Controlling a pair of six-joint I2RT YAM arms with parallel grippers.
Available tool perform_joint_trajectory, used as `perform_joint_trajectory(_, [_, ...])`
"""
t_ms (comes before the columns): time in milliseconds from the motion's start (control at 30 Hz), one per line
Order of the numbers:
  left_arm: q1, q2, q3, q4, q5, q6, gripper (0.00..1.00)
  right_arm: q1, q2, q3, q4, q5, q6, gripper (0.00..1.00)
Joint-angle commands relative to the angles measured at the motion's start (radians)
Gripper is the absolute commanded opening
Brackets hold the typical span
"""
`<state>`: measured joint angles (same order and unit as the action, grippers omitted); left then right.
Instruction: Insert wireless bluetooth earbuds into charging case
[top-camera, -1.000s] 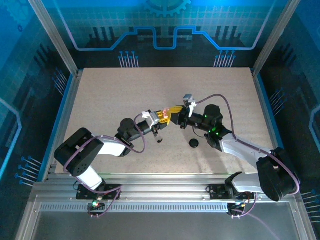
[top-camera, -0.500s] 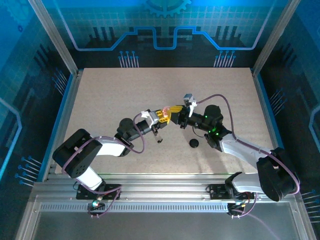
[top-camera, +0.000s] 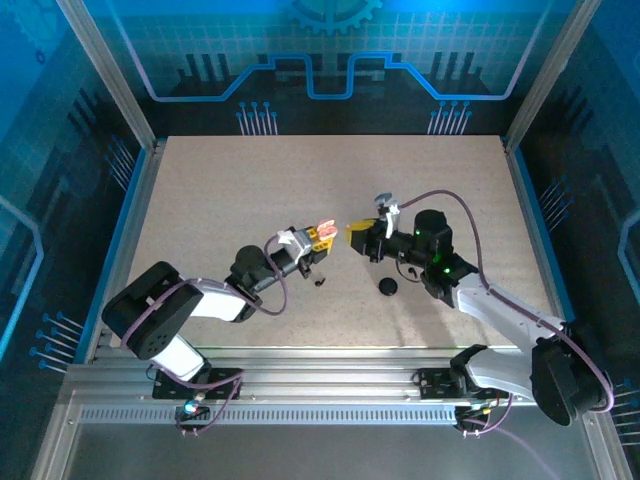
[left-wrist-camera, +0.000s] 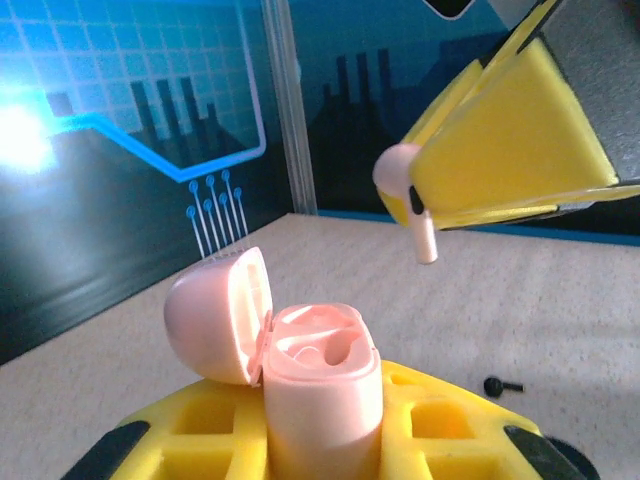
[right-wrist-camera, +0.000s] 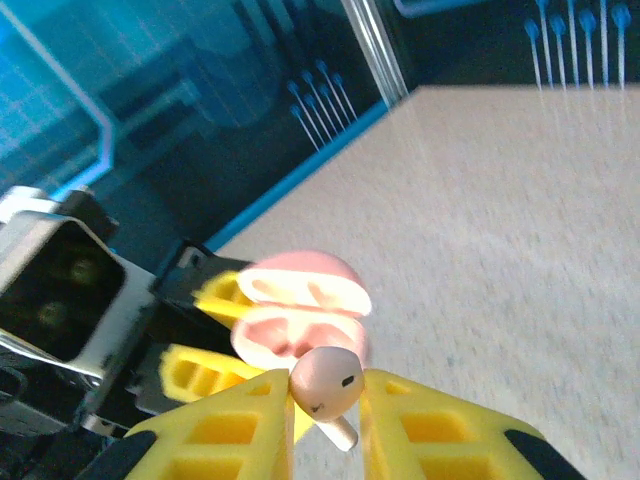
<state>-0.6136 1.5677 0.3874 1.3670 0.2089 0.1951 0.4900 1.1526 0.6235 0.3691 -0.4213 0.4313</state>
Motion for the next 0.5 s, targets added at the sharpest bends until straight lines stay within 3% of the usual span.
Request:
perform_joint_trajectory(0, [-0.003,-0.052,-0.052,0.034,-0.065,0.035,0.16,-0.01,-0.017,0.015,-0.184,0.054,0.072,0.23])
perform_joint_trajectory(467, [-0.003,-0.141,-0.153,0.034,-0.09,0.059,0.16,0.043,0.069,-0.053,-0.326,0.272,0.321,0.22])
